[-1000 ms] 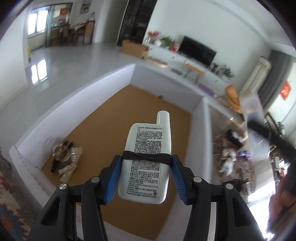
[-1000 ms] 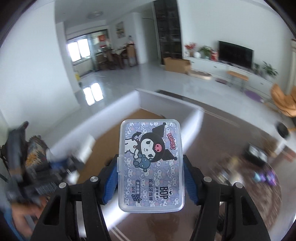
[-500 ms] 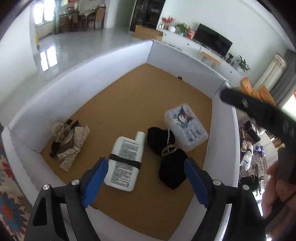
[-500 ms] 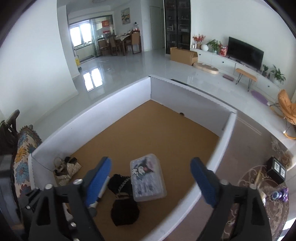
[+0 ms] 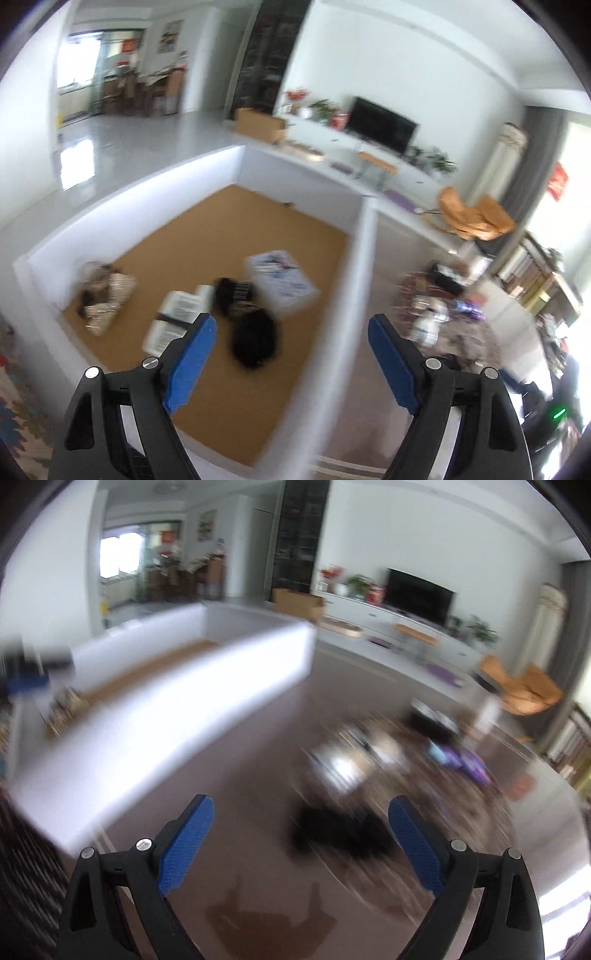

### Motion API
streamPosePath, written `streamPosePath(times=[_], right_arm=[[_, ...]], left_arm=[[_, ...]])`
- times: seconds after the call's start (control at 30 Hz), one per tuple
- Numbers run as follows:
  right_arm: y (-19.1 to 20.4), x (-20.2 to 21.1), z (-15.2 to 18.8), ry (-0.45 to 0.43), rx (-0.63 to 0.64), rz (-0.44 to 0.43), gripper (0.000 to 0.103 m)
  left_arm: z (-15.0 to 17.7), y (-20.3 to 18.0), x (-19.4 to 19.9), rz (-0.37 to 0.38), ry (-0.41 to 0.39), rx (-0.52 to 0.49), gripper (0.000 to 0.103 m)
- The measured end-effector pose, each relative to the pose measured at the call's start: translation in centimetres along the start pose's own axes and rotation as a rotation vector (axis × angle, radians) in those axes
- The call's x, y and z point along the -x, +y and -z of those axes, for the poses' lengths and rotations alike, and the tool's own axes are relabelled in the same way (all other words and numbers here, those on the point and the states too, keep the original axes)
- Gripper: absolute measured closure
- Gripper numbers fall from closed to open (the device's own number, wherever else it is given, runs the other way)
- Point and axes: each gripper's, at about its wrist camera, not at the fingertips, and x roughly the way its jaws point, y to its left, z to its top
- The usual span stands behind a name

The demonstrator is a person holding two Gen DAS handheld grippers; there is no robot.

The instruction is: Organize objects

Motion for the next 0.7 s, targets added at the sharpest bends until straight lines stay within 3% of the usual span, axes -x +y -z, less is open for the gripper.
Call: streamPosePath(times=[0.13,0.3,0.4,0.57,0.7], right_arm=[[-4.9,2.6,6.8,0.045,-0.054,0.105,0.007],[-8.2,3.3,11.8,0.143,-0.097,0.167,0.007],[-10.0,2.8,13.0,0.188,-0.147,0.174,0.007],[-11.4,1.8,13.2,0.202,-0.212,0.145,0.005],[-11.6,1.4,13.4,0.194,-0.238,0.12,0.0]], left_arm=[[1.8,-5.2,2.4,0.132,-0.017,-0.103,0.019],[6.3,-12.9,2.3,0.249,0.058,-0.3,0.007],[10.0,-16.6,1.2,0.248,0.13,-0.443,0.007],[14.9,-18.7,-2.2,0.199,0.245,-0.579,0.007],[15.5,-17.9,-4.6,0.125,0.322,-0.561,0.007]])
